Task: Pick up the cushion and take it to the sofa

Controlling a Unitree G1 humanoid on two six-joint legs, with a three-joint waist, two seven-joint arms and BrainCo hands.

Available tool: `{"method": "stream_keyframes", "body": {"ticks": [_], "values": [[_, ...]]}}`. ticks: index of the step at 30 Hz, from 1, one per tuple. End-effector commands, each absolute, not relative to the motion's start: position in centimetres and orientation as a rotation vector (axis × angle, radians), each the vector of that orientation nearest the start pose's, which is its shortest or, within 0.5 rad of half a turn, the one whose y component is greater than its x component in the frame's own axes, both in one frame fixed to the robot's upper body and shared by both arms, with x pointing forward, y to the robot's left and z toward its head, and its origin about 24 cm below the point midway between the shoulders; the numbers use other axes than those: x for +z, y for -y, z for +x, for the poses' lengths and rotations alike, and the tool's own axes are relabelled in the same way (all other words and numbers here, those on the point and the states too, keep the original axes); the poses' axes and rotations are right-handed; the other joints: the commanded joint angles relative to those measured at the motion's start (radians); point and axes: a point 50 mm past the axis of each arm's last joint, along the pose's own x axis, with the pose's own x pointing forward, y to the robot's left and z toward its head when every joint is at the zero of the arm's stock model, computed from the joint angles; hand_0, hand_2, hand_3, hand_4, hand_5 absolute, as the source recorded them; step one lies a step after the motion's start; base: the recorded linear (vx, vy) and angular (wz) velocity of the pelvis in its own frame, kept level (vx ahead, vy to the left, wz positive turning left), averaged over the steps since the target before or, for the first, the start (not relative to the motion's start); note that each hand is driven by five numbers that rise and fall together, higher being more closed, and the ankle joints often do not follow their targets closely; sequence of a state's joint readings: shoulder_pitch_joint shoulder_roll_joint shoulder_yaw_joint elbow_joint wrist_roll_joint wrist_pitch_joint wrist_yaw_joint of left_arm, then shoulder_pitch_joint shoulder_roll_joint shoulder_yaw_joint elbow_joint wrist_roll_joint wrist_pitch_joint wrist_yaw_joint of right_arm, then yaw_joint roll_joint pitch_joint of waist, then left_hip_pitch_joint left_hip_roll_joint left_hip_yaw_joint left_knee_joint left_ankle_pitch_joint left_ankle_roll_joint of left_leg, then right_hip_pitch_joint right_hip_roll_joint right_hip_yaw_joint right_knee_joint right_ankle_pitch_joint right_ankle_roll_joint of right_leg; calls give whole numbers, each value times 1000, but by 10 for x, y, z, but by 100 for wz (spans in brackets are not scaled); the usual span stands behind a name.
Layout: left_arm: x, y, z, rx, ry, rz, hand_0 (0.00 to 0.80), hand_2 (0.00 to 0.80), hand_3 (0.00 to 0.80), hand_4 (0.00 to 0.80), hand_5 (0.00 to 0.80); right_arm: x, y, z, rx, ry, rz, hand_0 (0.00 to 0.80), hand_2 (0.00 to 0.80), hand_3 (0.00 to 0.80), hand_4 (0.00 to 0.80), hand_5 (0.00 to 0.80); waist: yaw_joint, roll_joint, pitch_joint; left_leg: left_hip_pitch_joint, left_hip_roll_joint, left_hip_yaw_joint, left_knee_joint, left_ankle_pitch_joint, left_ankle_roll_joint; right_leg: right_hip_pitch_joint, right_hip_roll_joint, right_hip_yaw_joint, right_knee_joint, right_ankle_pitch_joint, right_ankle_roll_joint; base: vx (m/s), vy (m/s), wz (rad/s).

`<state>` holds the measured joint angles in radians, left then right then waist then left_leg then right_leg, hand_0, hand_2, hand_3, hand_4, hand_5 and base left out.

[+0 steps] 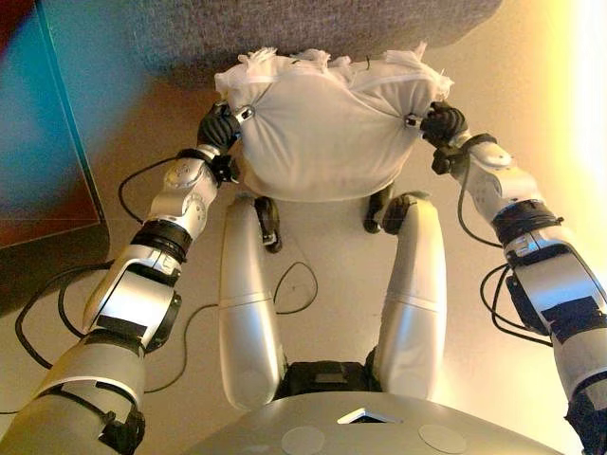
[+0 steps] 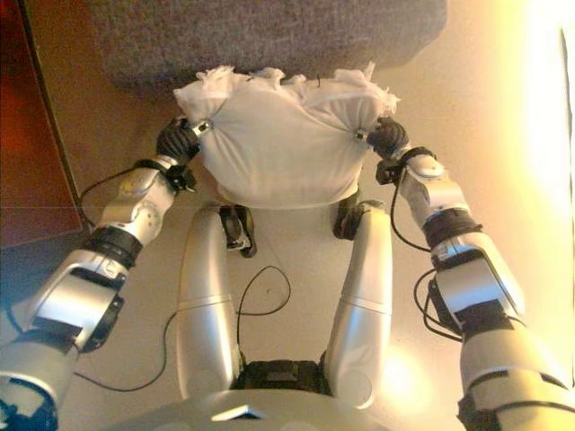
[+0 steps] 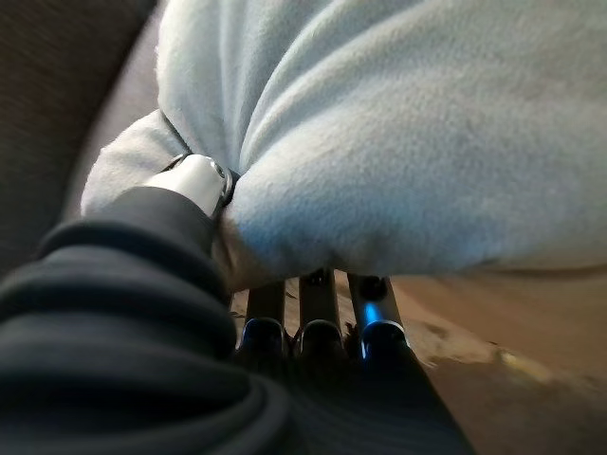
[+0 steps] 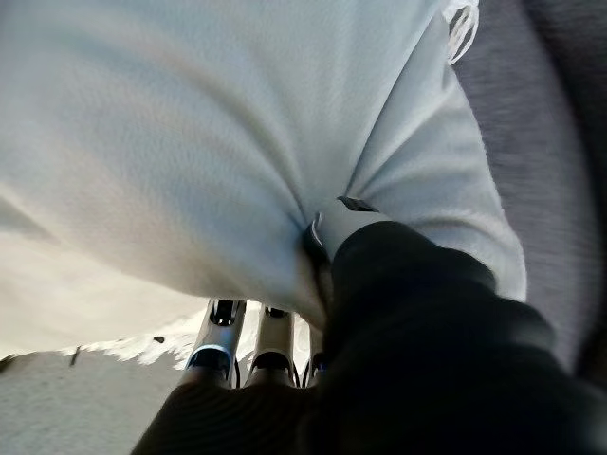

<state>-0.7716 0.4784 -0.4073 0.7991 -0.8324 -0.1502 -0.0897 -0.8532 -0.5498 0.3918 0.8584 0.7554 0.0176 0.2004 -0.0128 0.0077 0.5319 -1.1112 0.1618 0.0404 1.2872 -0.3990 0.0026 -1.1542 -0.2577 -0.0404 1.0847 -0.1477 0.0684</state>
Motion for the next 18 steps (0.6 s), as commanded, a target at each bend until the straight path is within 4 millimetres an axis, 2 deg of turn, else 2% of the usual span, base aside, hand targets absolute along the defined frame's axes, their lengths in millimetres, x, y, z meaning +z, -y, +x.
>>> {"method": "stream_keyframes", "body": {"ticks": [1, 5, 9, 11, 13, 14, 18], "values": [[158, -159, 379, -303, 299, -215, 800, 800, 800, 800, 800, 173, 180, 389, 334, 208, 156, 800, 800, 800, 800, 800, 21, 22, -44, 137, -10, -13, -228, 135, -43, 175, -20, 11, -67, -2, 2, 57, -35, -9], [146, -156, 370, -311, 300, -218, 800, 800, 800, 800, 800, 160, 176, 378, 323, 230, 215, 800, 800, 800, 800, 800, 32, 8, -91, 266, -31, -1, -396, 177, -48, 299, -29, -30, -210, 26, 17, 113, -54, 1], [122, -155, 357, -303, 228, -215, 800, 800, 800, 800, 800, 134, 173, 363, 286, 200, 248, 800, 800, 800, 800, 800, 41, -10, -138, 401, -51, 4, -557, 225, -58, 443, -34, -71, -364, 55, 27, 180, -69, 12], [113, -156, 351, -293, 203, -218, 800, 800, 800, 800, 800, 128, 177, 356, 257, 188, 231, 800, 800, 800, 800, 800, 44, -19, -159, 474, -56, 0, -639, 249, -63, 520, -37, -90, -453, 71, 34, 159, -63, 13], [111, -156, 348, -288, 198, -240, 800, 800, 800, 800, 800, 126, 177, 353, 246, 193, 222, 800, 800, 800, 800, 800, 45, -22, -167, 513, -56, -7, -685, 265, -65, 560, -35, -96, -499, 82, 38, 37, -38, 3], [110, -157, 345, -278, 201, -240, 800, 800, 800, 800, 800, 123, 177, 350, 236, 197, 217, 800, 800, 800, 800, 800, 43, -27, -177, 534, -63, -11, -731, 307, -60, 583, -34, -104, -551, 117, 32, -9, -40, -9], [98, -157, 331, -234, 206, -275, 800, 800, 800, 800, 800, 109, 180, 333, 165, 202, 168, 800, 800, 800, 800, 800, 39, -41, -219, 662, -71, -22, -856, 350, -60, 718, -8, -109, -679, 140, 43, 97, -103, -8]]}}
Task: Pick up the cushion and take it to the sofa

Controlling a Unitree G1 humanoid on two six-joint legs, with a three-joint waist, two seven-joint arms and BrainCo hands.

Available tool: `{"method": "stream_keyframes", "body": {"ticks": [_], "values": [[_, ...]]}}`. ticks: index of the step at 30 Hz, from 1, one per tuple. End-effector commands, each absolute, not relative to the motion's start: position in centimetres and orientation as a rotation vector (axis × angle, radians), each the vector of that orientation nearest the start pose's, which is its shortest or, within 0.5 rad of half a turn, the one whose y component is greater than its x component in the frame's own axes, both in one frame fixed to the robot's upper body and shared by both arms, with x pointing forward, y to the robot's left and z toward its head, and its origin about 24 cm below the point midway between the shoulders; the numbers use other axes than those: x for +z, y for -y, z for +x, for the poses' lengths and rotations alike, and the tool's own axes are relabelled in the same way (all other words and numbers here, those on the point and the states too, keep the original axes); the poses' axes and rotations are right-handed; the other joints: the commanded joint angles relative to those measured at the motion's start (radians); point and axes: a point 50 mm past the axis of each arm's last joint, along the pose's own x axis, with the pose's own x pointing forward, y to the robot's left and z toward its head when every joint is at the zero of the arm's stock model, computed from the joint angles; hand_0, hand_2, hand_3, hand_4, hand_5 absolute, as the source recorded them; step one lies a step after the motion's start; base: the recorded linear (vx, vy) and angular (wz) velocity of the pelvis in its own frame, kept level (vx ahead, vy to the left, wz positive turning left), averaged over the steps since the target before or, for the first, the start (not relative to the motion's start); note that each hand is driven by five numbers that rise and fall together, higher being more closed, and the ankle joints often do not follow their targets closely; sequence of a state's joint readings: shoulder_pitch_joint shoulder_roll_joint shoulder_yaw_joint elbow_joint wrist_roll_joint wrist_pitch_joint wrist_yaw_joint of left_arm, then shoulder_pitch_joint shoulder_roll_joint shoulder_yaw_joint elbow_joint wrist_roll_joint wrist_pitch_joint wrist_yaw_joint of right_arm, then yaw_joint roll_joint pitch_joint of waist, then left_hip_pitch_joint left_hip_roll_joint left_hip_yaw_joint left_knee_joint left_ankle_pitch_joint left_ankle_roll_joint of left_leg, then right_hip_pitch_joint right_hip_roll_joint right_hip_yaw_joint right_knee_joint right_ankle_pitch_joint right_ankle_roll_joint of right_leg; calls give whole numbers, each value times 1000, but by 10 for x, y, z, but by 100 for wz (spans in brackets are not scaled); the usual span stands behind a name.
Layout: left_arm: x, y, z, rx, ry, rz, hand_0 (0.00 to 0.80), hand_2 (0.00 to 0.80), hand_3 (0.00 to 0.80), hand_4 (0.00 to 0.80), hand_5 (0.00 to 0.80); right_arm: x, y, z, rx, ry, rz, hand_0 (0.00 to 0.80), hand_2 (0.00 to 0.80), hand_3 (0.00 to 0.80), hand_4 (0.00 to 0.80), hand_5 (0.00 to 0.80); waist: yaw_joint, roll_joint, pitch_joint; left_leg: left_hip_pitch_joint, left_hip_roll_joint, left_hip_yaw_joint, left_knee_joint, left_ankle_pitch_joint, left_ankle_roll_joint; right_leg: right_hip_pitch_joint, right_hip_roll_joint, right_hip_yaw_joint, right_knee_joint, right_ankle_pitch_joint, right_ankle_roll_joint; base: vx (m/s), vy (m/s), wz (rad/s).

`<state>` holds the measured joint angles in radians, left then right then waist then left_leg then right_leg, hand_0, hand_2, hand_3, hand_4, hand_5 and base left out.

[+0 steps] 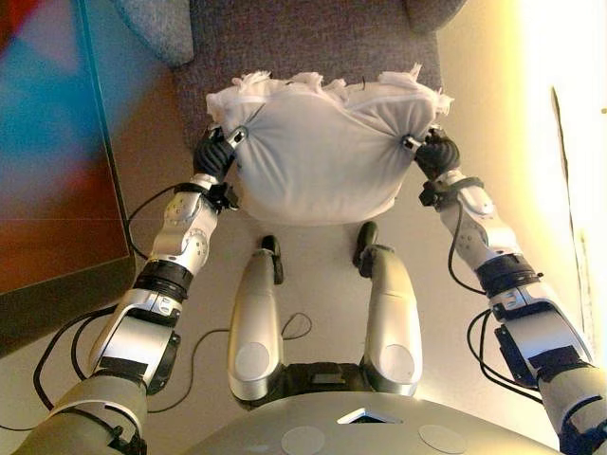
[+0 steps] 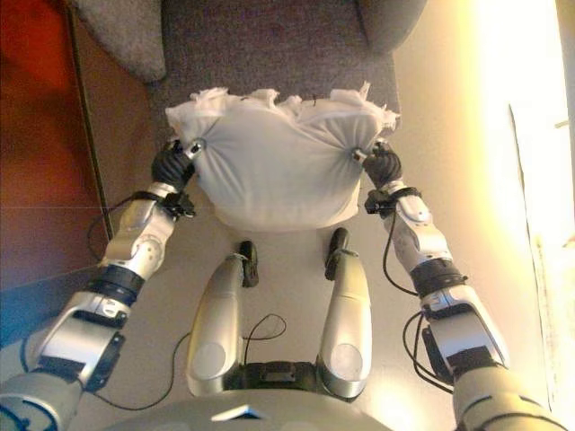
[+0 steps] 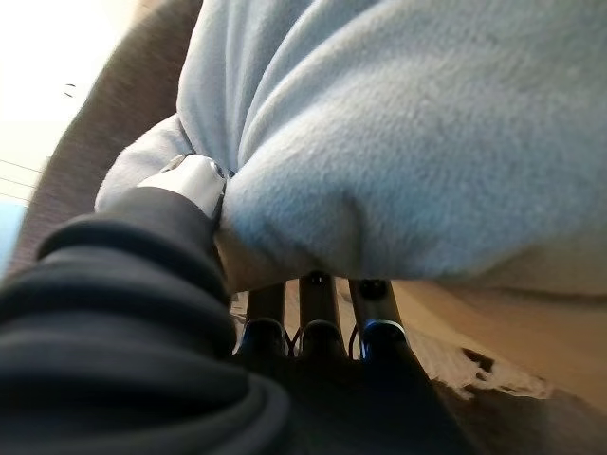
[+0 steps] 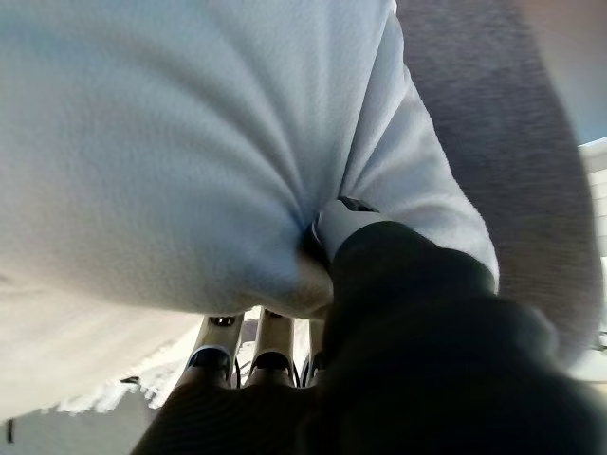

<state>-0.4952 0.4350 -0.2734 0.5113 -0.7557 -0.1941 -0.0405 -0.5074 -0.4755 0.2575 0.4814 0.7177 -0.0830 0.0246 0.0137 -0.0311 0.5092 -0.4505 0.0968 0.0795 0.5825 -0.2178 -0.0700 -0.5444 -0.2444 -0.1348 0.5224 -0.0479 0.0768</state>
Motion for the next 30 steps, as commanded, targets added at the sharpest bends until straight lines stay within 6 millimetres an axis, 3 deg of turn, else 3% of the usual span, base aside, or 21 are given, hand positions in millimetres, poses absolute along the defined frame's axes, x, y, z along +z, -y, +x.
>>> {"method": "stream_keyframes", "body": {"ticks": [1, 5, 10, 12, 15, 17, 19, 20, 26, 30], "values": [[95, -157, 326, -223, 205, -276, 800, 800, 800, 800, 800, 104, 181, 328, 158, 196, 175, 800, 800, 800, 800, 800, 13, -4, -210, 35, -5, -63, -181, 179, 12, 144, -14, -20, -141, 41, 33, 146, -133, 5], [81, -160, 313, -185, 173, -280, 800, 800, 800, 800, 800, 83, 178, 311, 151, 129, 213, 800, 800, 800, 800, 800, 15, -9, -280, 167, 8, -71, -291, 220, 1, 297, 36, -41, -264, 52, 19, 196, -143, 1], [66, -165, 299, -145, 122, -314, 800, 800, 800, 800, 800, 60, 172, 296, 184, 34, 178, 800, 800, 800, 800, 800, 18, -9, -362, 284, 21, -87, -351, 254, -14, 446, 92, -27, -359, 40, -11, 254, -79, -12], [58, -169, 295, -139, 87, -338, 800, 800, 800, 800, 800, 51, 173, 290, 169, 2, 190, 800, 800, 800, 800, 800, 16, -9, -386, 316, 17, -61, -347, 244, -14, 487, 98, -31, -370, 30, -19, 189, -37, -7], [45, -173, 287, -130, 41, -350, 800, 800, 800, 800, 800, 42, 175, 283, 158, -30, 215, 800, 800, 800, 800, 800, 2, -6, -418, 372, -25, -25, -382, 207, 3, 528, 105, -24, -388, 28, -17, 117, 32, -1], [40, -176, 284, -124, 25, -359, 800, 800, 800, 800, 800, 38, 177, 280, 158, -47, 226, 800, 800, 800, 800, 800, -2, 0, -432, 403, -44, -22, -428, 201, 16, 542, 108, -13, -401, 28, -13, 87, 92, -3], [37, -182, 280, -100, 13, -356, 800, 800, 800, 800, 800, 34, 174, 277, 184, -73, 243, 800, 800, 800, 800, 800, -5, 6, -450, 440, -63, -46, -486, 201, 35, 555, 112, 16, -414, 32, -3, 70, 125, -11], [36, -184, 280, -95, 9, -354, 800, 800, 800, 800, 800, 33, 174, 276, 192, -80, 250, 800, 800, 800, 800, 800, -8, 7, -457, 453, -65, -31, -499, 201, 38, 563, 113, 22, -423, 35, -1, 46, 140, -29], [35, -186, 286, -103, -23, -310, 800, 800, 800, 800, 800, 29, 176, 279, 197, -98, 276, 800, 800, 800, 800, 800, -18, 5, -486, 502, -83, 11, -547, 193, 60, 585, 90, 26, -451, 62, 27, -8, 175, -17], [40, -189, 297, -104, -39, -276, 800, 800, 800, 800, 800, 30, 176, 288, 190, -106, 278, 800, 800, 800, 800, 800, -15, 3, -483, 490, -129, 8, -512, 161, 112, 515, 4, 66, -252, 152, 50, -65, 264, -5]]}}
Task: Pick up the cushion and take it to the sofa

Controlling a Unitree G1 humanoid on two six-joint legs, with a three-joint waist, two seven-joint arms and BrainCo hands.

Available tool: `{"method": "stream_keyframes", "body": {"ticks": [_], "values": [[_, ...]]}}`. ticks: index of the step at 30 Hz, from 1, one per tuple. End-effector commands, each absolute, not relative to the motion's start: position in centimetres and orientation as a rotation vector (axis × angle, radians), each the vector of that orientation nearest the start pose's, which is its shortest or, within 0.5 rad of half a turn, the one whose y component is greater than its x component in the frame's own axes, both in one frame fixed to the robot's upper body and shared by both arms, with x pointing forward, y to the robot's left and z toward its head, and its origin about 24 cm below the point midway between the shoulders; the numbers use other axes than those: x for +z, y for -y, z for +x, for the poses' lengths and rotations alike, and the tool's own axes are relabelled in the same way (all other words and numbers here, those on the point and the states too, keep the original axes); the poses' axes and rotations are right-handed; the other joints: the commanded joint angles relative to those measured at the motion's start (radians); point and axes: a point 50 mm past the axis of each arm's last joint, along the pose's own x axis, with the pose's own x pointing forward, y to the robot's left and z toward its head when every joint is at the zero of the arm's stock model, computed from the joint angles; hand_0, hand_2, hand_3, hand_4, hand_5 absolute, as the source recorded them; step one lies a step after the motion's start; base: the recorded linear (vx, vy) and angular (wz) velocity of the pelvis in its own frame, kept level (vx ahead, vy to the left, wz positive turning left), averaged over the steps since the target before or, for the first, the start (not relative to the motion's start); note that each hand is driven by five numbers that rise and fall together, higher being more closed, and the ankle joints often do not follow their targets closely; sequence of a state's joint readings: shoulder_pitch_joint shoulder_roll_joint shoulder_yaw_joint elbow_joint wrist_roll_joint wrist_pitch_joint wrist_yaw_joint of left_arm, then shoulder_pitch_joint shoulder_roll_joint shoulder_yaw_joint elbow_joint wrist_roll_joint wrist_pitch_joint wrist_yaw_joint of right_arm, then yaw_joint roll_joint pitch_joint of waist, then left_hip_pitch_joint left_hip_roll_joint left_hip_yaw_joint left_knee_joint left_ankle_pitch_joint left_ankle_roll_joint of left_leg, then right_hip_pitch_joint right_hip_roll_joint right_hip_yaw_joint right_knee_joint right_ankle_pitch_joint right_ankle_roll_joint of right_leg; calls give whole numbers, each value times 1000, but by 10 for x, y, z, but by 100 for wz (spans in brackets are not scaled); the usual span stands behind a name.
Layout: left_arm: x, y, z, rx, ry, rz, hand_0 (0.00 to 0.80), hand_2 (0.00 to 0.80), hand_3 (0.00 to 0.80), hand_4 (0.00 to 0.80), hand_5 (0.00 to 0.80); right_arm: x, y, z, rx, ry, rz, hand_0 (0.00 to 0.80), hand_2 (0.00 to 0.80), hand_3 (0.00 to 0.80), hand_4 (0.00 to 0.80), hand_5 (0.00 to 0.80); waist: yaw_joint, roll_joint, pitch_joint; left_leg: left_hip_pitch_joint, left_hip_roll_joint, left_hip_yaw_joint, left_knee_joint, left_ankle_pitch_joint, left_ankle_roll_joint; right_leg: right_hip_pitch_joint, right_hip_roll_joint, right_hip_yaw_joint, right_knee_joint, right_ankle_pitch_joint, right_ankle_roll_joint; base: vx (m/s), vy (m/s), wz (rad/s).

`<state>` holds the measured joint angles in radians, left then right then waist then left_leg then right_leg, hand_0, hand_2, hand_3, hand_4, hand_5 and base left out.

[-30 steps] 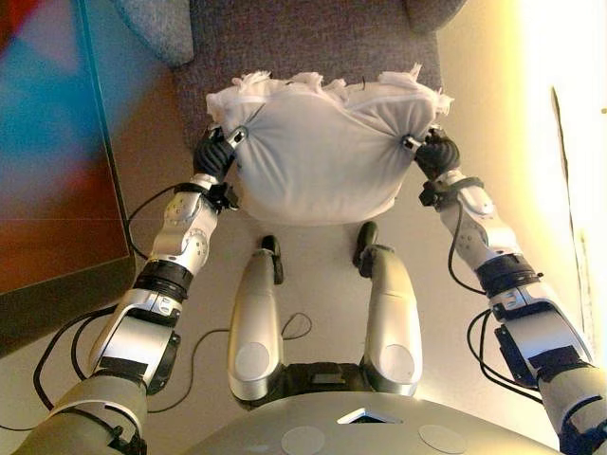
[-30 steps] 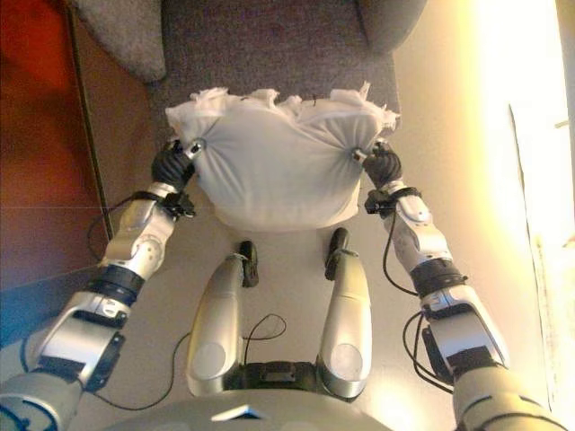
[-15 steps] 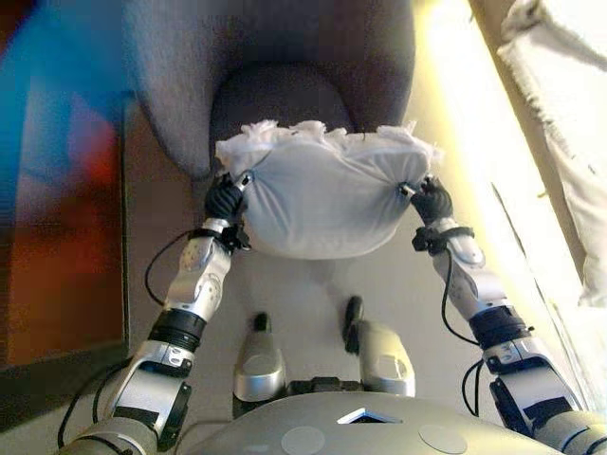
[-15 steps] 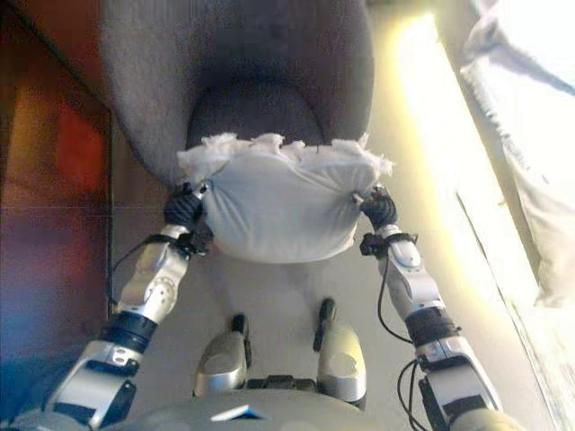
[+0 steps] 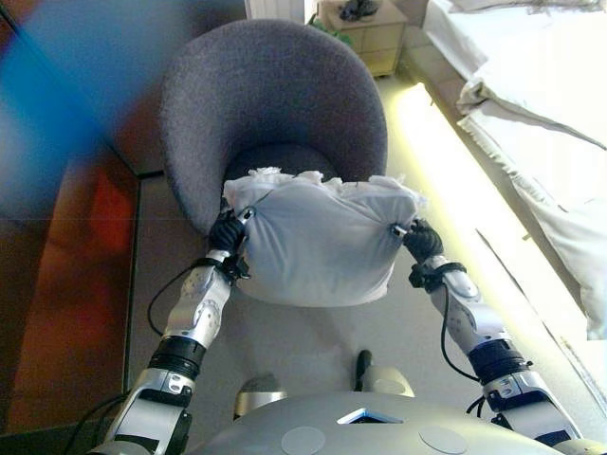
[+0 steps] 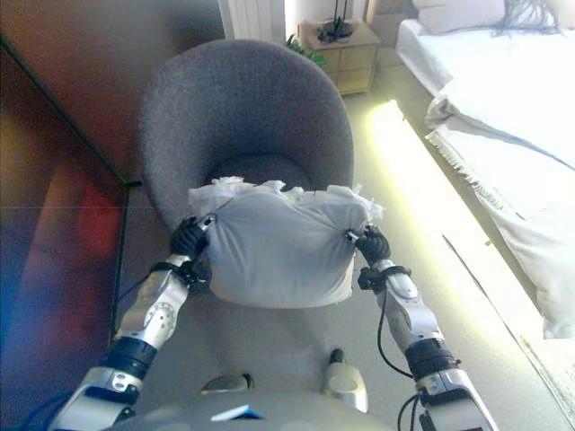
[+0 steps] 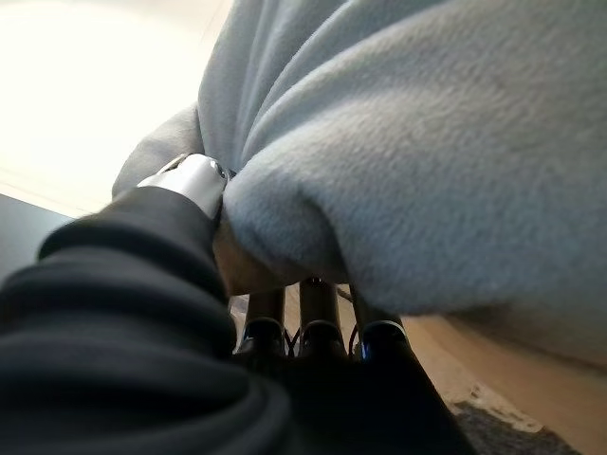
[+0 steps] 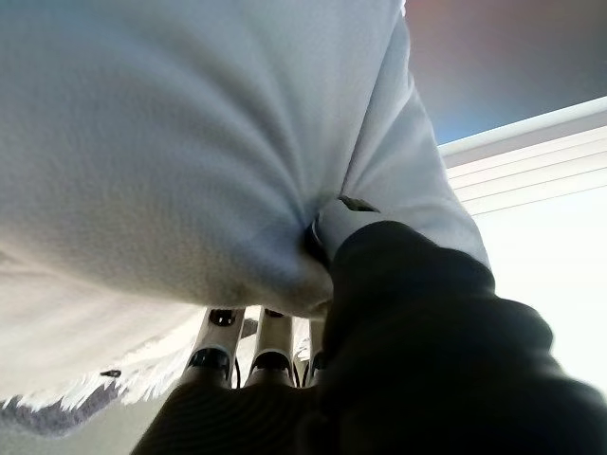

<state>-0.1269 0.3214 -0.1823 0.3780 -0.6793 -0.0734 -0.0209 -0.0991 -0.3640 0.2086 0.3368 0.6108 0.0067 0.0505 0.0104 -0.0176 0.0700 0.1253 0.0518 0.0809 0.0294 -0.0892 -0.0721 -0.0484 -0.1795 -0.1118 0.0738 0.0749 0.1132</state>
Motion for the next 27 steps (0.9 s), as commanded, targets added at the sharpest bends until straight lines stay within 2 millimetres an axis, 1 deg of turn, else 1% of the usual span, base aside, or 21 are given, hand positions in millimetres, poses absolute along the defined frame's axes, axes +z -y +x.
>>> {"method": "stream_keyframes", "body": {"ticks": [1, 2, 3, 4, 6, 7, 8, 9, 10, 12, 14, 15, 17, 19, 20, 22, 23, 24, 25, 26, 27], "values": [[43, -188, 302, -115, -37, -267, 800, 800, 800, 800, 800, 30, 176, 290, 176, -106, 268, 800, 800, 800, 800, 800, -22, 8, -25, -85, -87, -7, 60, 20, 131, -72, -86, 87, 376, 121, -2, -83, 300, 1], [45, -187, 306, -122, -38, -264, 800, 800, 800, 800, 800, 30, 177, 291, 166, -107, 270, 800, 800, 800, 800, 800, -28, 16, -14, -87, -91, -11, 74, 11, 135, -133, -83, 126, 469, 150, -9, -72, 295, 18], [46, -185, 309, -126, -42, -267, 800, 800, 800, 800, 800, 29, 178, 292, 157, -112, 281, 800, 800, 800, 800, 800, -34, 20, -3, -87, -95, -18, 86, 4, 135, -167, -72, 157, 515, 164, -15, -10, 191, 26], [45, -182, 312, -129, -46, -271, 800, 800, 800, 800, 800, 28, 179, 293, 154, -118, 293, 800, 800, 800, 800, 800, -43, 17, 7, -81, -101, -31, 96, -2, 132, -190, -56, 183, 525, 187, -13, 51, 121, 32], [46, -178, 314, -136, -44, -271, 800, 800, 800, 800, 800, 26, 183, 293, 157, -127, 296, 800, 800, 800, 800, 800, -56, 7, 18, -65, -111, -48, 99, -10, 126, -194, -35, 203, 472, 211, -4, 148, 35, 35], [45, -176, 314, -144, -45, -259, 800, 800, 800, 800, 800, 25, 187, 292, 149, -133, 297, 800, 800, 800, 800, 800, -63, -10, 16, -56, -126, -62, 103, -20, 124, -185, -14, 210, 374, 208, 5, 249, -49, 36], [45, -174, 313, -149, -46, -249, 800, 800, 800, 800, 800, 24, 189, 292, 144, -137, 297, 800, 800, 800, 800, 800, -70, -26, 18, -45, -139, -72, 110, -37, 123, -178, -5, 211, 277, 209, 15, 350, -112, 21], [45, -173, 314, -154, -47, -243, 800, 800, 800, 800, 800, 24, 192, 292, 139, -138, 302, 800, 800, 800, 800, 800, -77, -45, 22, -34, -155, -85, 127, -64, 125, -176, 9, 211, 170, 204, 29, 362, -103, 6], [45, -172, 314, -158, -49, -241, 800, 800, 800, 800, 800, 24, 194, 293, 136, -139, 306, 800, 800, 800, 800, 800, -82, -56, 25, -26, -165, -99, 142, -86, 128, -175, 21, 209, 103, 192, 38, 363, -90, 6], [42, -172, 314, -161, -56, -243, 800, 800, 800, 800, 800, 23, 199, 295, 133, -145, 317, 800, 800, 800, 800, 800, -87, -70, 29, -8, -176, -118, 163, -122, 132, -176, 41, 184, -6, 175, 50, 390, -50, 22], [36, -173, 311, -162, -73, -246, 800, 800, 800, 800, 800, 22, 201, 296, 135, -161, 324, 800, 800, 800, 800, 800, -89, -78, 24, 32, -183, -123, 166, -149, 137, -189, 57, 131, -69, 186, 56, 448, -31, 31], [35, -174, 310, -164, -78, -248, 800, 800, 800, 800, 800, 22, 202, 296, 136, -167, 325, 800, 800, 800, 800, 800, -91, -78, 21, 46, -184, -124, 166, -158, 139, -194, 62, 116, -83, 192, 56, 498, -33, 16], [30, -175, 304, -168, -85, -251, 800, 800, 800, 800, 800, 19, 201, 292, 147, -181, 316, 800, 800, 800, 800, 800, -93, -81, 10, 88, -187, -120, 167, -189, 147, -222, 67, 70, -82, 210, 51, 552, -44, 4], [29, -176, 298, -168, -81, -256, 800, 800, 800, 800, 800, 17, 199, 287, 165, -184, 304, 800, 800, 800, 800, 800, -98, -80, 1, 117, -180, -105, 179, -202, 147, -239, 61, 32, -68, 214, 44, 534, -65, 2], [28, -176, 296, -165, -76, -261, 800, 800, 800, 800, 800, 17, 199, 285, 177, -183, 299, 800, 800, 800, 800, 800, -101, -76, -6, 125, -173, -99, 185, -195, 144, -235, 62, 19, -74, 206, 39, 532, -106, 4], [28, -176, 292, -153, -67, -283, 800, 800, 800, 800, 800, 17, 196, 283, 203, -181, 286, 800, 800, 800, 800, 800, -103, -67, -22, 129, -153, -79, 216, -160, 130, -220, 69, 1, -56, 175, 20, 377, -101, 10], [28, -176, 292, -153, -67, -283, 800, 800, 800, 800, 800, 17, 196, 283, 203, -181, 286, 800, 800, 800, 800, 800, -103, -67, -22, 129, -153, -79, 216, -160, 130, -220, 69, 1, -56, 175, 20, 486, -149, 15], [29, -179, 288, -125, -56, -300, 800, 800, 800, 800, 800, 18, 187, 283, 241, -185, 278, 800, 800, 800, 800, 800, -111, -50, -39, 144, -104, -33, 286, -82, 83, -209, 75, -25, 25, 130, -10, 532, -174, 16], [27, -182, 286, -107, -60, -317, 800, 800, 800, 800, 800, 17, 184, 282, 251, -196, 277, 800, 800, 800, 800, 800, -115, -44, -46, 151, -86, -25, 309, -36, 64, -203, 78, -29, 48, 115, -21, 681, -253, -8], [26, -183, 285, -89, -62, -324, 800, 800, 800, 800, 800, 16, 179, 282, 268, -202, 268, 800, 800, 800, 800, 800, -119, -33, -54, 136, -67, -32, 387, 74, 27, -179, 100, -25, 56, 93, -44, 431, -217, -19], [26, -183, 285, -77, -59, -322, 800, 800, 800, 800, 800, 17, 175, 281, 288, -202, 263, 800, 800, 800, 800, 800, -116, -41, -60, 93, -74, -40, 471, 160, 5, -147, 104, -17, 41, 84, -63, 425, -232, -42]]}}
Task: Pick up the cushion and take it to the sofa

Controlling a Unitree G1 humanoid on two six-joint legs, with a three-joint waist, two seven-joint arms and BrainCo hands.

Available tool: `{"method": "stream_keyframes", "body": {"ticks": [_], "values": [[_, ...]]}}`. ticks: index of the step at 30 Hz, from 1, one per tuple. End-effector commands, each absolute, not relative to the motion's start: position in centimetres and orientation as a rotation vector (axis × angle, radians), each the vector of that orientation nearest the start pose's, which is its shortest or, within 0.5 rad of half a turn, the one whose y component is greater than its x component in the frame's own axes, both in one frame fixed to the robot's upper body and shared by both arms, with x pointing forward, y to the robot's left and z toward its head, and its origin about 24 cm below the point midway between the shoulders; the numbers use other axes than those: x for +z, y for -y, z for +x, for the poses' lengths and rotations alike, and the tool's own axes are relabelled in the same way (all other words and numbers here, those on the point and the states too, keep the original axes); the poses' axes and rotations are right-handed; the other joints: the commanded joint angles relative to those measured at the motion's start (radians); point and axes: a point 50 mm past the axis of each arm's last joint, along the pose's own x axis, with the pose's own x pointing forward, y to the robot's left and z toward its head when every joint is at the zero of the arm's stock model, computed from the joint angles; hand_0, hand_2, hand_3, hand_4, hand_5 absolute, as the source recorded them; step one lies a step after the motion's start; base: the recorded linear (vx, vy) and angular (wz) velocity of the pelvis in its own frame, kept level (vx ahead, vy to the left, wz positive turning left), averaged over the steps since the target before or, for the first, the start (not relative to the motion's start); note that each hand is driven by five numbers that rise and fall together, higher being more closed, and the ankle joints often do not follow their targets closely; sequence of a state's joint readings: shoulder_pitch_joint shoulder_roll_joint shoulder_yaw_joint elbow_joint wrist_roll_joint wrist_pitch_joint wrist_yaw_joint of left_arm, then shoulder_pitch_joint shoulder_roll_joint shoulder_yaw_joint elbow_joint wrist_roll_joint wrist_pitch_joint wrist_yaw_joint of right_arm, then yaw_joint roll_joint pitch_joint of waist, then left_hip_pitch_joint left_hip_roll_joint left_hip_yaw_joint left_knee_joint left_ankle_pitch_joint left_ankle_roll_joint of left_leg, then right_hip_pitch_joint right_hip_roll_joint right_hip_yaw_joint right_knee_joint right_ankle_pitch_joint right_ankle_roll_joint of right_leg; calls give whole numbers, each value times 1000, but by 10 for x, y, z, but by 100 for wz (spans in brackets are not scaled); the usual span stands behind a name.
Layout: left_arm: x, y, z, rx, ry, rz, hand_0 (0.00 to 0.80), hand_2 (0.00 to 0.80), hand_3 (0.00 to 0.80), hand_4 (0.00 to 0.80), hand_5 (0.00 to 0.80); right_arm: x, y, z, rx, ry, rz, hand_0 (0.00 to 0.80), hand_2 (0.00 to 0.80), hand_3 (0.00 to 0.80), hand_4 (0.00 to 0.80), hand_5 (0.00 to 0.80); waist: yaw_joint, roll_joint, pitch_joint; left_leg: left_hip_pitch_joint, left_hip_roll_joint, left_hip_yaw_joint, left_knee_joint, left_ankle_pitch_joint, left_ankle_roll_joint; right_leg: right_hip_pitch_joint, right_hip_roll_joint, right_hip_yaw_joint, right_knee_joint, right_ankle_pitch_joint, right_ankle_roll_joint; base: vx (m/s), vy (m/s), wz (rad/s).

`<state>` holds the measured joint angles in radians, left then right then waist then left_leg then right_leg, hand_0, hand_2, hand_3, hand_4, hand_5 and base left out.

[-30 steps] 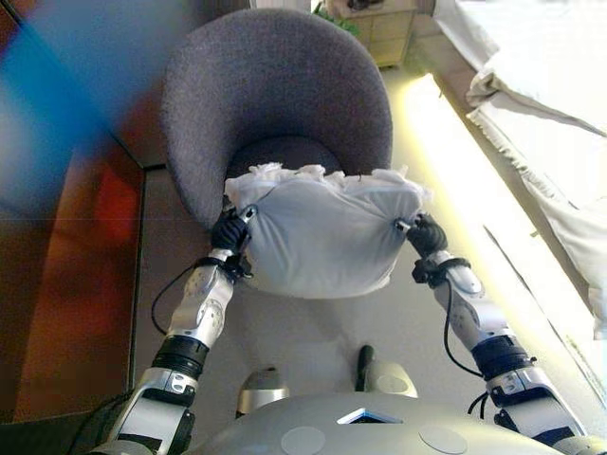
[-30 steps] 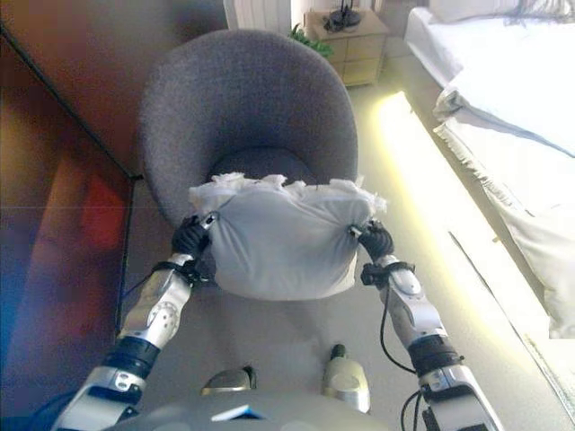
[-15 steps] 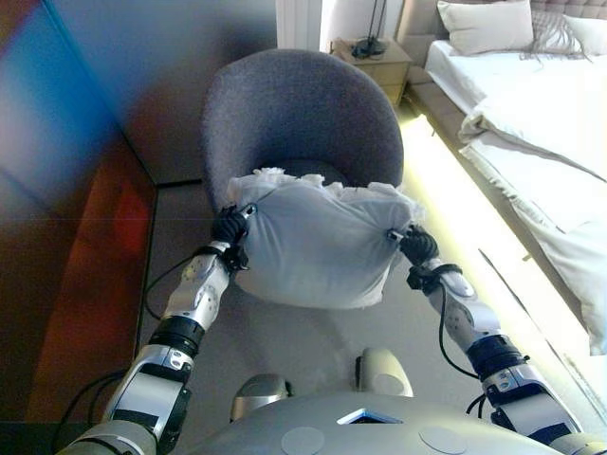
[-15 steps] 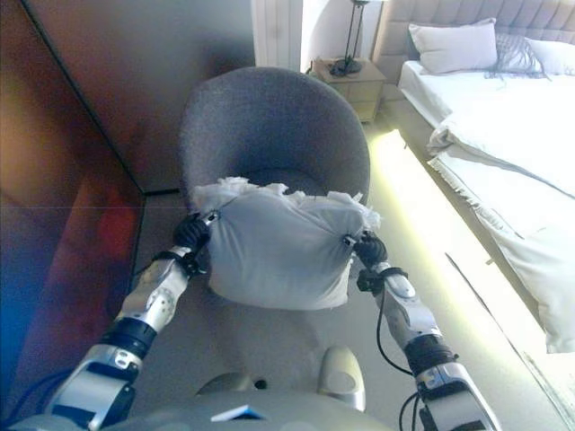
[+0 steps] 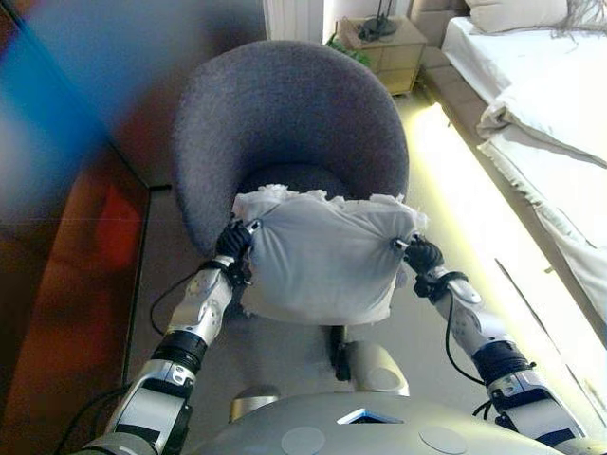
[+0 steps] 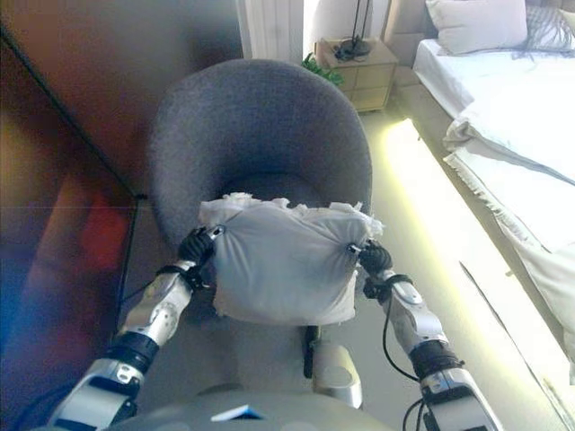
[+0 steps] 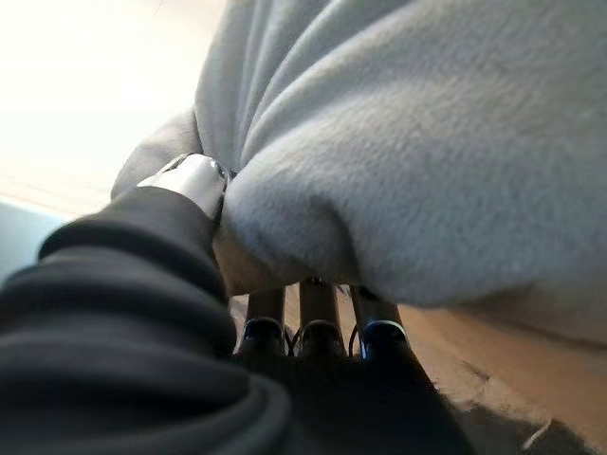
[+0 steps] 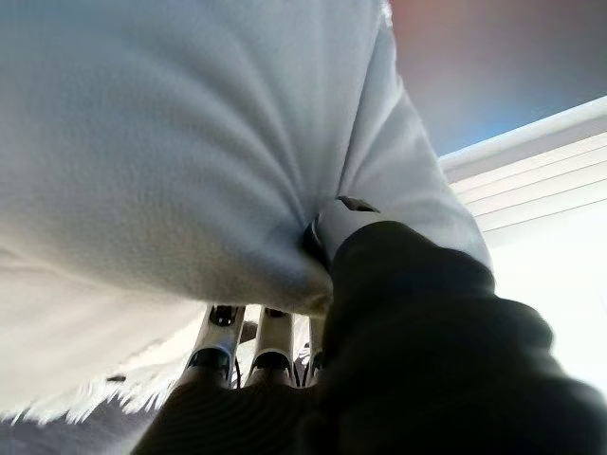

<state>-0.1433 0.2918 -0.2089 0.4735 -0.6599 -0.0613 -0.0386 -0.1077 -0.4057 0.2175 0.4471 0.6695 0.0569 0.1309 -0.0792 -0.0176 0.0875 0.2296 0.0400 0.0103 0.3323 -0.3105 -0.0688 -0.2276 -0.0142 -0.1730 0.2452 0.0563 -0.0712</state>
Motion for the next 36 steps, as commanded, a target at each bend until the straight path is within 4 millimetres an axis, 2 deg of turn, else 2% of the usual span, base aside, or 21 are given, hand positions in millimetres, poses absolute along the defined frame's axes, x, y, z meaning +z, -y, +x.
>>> {"method": "stream_keyframes", "body": {"ticks": [1, 2, 3, 5, 9, 12, 16, 21, 26, 28, 30, 31, 32, 34, 36], "values": [[26, -183, 284, -72, -56, -331, 800, 800, 800, 800, 800, 17, 174, 281, 297, -201, 257, 800, 800, 800, 800, 800, -17, -46, -77, -60, -66, 30, 250, 405, -5, 63, -59, 41, -140, 91, 107, 389, -238, -52], [27, -184, 282, -68, -51, -337, 800, 800, 800, 800, 800, 18, 174, 280, 305, -197, 245, 800, 800, 800, 800, 800, -7, -65, -78, -122, -75, 40, 346, 416, -4, 91, -75, 35, -150, 80, 94, 361, -235, -63], [28, -185, 280, -67, -46, -332, 800, 800, 800, 800, 800, 19, 175, 280, 310, -185, 236, 800, 800, 800, 800, 800, 4, -79, -73, -193, -54, 63, 414, 406, -1, 124, -84, 33, -160, 68, 80, 284, -197, -63], [29, -185, 280, -69, -36, -316, 800, 800, 800, 800, 800, 22, 173, 281, 317, -165, 238, 800, 800, 800, 800, 800, 20, -81, -58, -256, -22, 78, 435, 365, 16, 158, -81, 36, -161, 46, 69, 234, -99, -45], [34, -190, 286, -73, -11, -329, 800, 800, 800, 800, 800, 33, 170, 294, 307, -153, 237, 800, 800, 800, 800, 800, 31, -70, -49, -285, 9, 94, 254, 356, 27, 204, -66, 82, -157, 2, 67, 195, 24, -24], [35, -190, 288, -86, -18, -322, 800, 800, 800, 800, 800, 33, 165, 298, 301, -170, 244, 800, 800, 800, 800, 800, 45, -56, -51, -273, 30, 92, 91, 396, 10, 234, -56, 102, -161, -18, 78, 173, 66, -6], [33, -190, 289, -89, -34, -319, 800, 800, 800, 800, 800, 31, 162, 301, 300, -181, 242, 800, 800, 800, 800, 800, 56, -40, -60, -240, 16, 73, -64, 354, 11, 251, -65, 112, -163, -37, 99, 128, 84, 13], [33, -189, 290, -100, -36, -320, 800, 800, 800, 800, 800, 26, 160, 296, 291, -188, 235, 800, 800, 800, 800, 800, 41, -15, -76, -176, -20, 115, -203, 284, 37, 252, -64, 114, -164, -41, 117, 65, 95, -1], [32, -186, 289, -101, -36, -291, 800, 800, 800, 800, 800, 26, 161, 297, 273, -188, 229, 800, 800, 800, 800, 800, 45, -7, -75, -154, -46, 105, -272, 264, 55, 247, -71, 112, -175, -30, 133, 10, 110, -6], [32, -186, 288, -105, -30, -286, 800, 800, 800, 800, 800, 29, 163, 300, 264, -175, 220, 800, 800, 800, 800, 800, 54, -3, -66, -160, -55, 107, -266, 259, 63, 235, -85, 96, -156, -30, 142, -56, 116, 4], [34, -186, 290, -107, -29, -273, 800, 800, 800, 800, 800, 36, 159, 307, 251, -150, 223, 800, 800, 800, 800, 800, 66, 0, -48, -174, -61, 120, -246, 246, 79, 183, -123, 56, -60, -20, 161, -113, 95, 0], [35, -186, 291, -101, -30, -266, 800, 800, 800, 800, 800, 40, 156, 310, 245, -137, 232, 800, 800, 800, 800, 800, 72, 1, -36, -183, -61, 129, -229, 235, 86, 149, -149, 35, 2, -13, 163, -135, 78, -5], [35, -188, 294, -86, -36, -270, 800, 800, 800, 800, 800, 45, 152, 314, 241, -128, 255, 800, 800, 800, 800, 800, 80, 2, -21, -193, -59, 142, -202, 218, 90, 120, -196, 15, 54, 8, 161, -111, 53, -12], [32, -187, 297, -80, -62, -291, 800, 800, 800, 800, 800, 46, 146, 318, 225, -131, 292, 800, 800, 800, 800, 800, 91, -1, -11, -207, -59, 139, -156, 198, 91, 121, -245, 38, 61, 21, 155, -28, -34, -18], [30, -184, 298, -89, -78, -282, 800, 800, 800, 800, 800, 45, 142, 320, 217, -132, 304, 800, 800, 800, 800, 800, 99, -8, -6, -219, -56, 116, -119, 181, 87, 131, -275, 69, 42, 40, 161, 17, -118, 11]]}}
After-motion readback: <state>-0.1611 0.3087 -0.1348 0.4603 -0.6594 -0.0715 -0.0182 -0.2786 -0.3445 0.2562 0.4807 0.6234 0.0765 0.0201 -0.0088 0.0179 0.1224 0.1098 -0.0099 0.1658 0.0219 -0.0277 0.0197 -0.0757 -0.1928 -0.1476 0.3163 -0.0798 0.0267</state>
